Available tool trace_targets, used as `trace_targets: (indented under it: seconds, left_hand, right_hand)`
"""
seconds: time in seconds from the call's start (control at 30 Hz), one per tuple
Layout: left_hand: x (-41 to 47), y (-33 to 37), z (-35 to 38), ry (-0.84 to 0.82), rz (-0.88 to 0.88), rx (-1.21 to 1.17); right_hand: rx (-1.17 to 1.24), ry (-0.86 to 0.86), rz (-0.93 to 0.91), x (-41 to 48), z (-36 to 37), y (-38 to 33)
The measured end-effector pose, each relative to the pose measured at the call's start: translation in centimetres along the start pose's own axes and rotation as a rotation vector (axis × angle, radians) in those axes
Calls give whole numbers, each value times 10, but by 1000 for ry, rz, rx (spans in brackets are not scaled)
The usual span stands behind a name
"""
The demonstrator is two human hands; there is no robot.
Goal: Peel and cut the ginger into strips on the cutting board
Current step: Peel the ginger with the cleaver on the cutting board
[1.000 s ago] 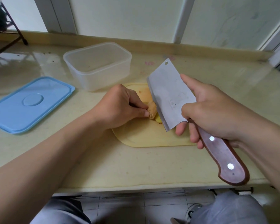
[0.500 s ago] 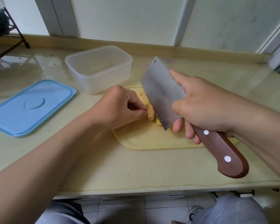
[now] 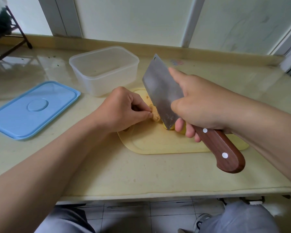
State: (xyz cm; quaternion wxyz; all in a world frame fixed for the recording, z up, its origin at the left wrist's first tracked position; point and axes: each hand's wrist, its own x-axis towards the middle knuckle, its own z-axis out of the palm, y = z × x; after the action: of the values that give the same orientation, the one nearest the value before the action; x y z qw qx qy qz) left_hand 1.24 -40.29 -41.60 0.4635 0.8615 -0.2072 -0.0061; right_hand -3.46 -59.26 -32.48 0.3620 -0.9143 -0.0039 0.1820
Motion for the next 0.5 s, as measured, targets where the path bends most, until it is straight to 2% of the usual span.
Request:
trace_targets:
  seconds: [0.5]
  left_hand:
    - [0,0,-5,24,-27,30]
  right_hand:
    - [-77,11,-28,5,7,-11]
